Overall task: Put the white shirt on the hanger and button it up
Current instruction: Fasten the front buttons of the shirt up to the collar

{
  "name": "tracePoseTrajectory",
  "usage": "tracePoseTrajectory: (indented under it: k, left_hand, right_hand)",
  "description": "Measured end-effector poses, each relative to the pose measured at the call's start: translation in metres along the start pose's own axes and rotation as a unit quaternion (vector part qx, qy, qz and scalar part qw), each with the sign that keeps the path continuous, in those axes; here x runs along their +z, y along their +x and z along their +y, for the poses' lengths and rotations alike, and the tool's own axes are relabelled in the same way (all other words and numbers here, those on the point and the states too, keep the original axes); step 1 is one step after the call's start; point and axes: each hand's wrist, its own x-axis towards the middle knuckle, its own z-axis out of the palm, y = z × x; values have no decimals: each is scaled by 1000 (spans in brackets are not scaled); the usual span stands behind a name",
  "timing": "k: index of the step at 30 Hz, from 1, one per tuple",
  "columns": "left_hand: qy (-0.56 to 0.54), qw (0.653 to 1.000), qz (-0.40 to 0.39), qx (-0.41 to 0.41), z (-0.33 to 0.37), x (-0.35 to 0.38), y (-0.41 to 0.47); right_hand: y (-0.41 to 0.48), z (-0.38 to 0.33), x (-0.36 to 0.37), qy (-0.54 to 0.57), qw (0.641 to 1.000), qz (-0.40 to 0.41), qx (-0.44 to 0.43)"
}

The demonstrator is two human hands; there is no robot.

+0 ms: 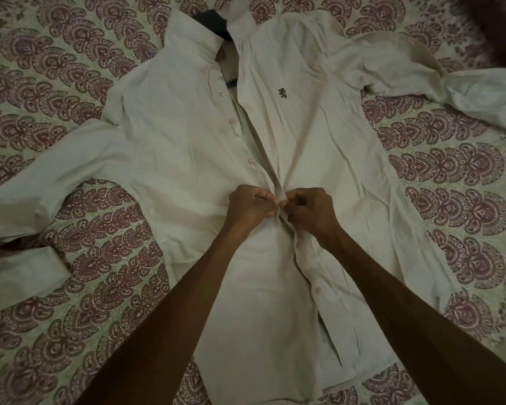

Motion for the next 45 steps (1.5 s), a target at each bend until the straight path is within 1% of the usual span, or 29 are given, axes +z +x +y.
tracePoseTrajectory:
  k: [4,9,12,14,17,19,21,25,29,33,37,42,45]
  left_hand:
    - [-12,1000,24,-14,-1,5,0]
    - [-23,999,27,-19,-1,6,1]
    - [-27,999,24,-29,-2,6,3]
    - [-26,999,21,-35,-2,6,4]
    - [-16,999,14,-38,-1,4,5]
    - [-11,999,5,-34,0,3,5]
    - [-19,999,-10,-26,-1,-1,2]
    - [-70,996,-52,-26,-1,-7,0]
    - [-28,998,-52,-13,-1,-9,3]
    - [-14,1000,-21,9,-5,-8,5]
    - [10,999,15,48,-9,-4,4]
    - [7,996,48,74,-18,-1,4]
    - [-17,994,64,92,-20,2,1]
  right_hand:
    - [-5,5,2,62,998,10,12]
    - [-12,7,6,139,990,30,9]
    - [-14,9,5,182,983,16,13]
    - [-13,10,1,194,981,-20,10]
    - [-10,11,-10,168,982,-85,-10]
    - [-6,10,-14,140,985,-96,-19]
    - [-1,8,-13,101,992,-74,-22]
    - [4,4,-3,21,999,-20,-28]
    - [3,4,5,-28,996,24,-80]
    - [-1,3,11,-61,993,47,-85]
    - [-2,4,12,-53,995,36,-78]
    - [-3,5,9,-51,995,21,-87]
    - [-5,8,9,-48,994,21,-93]
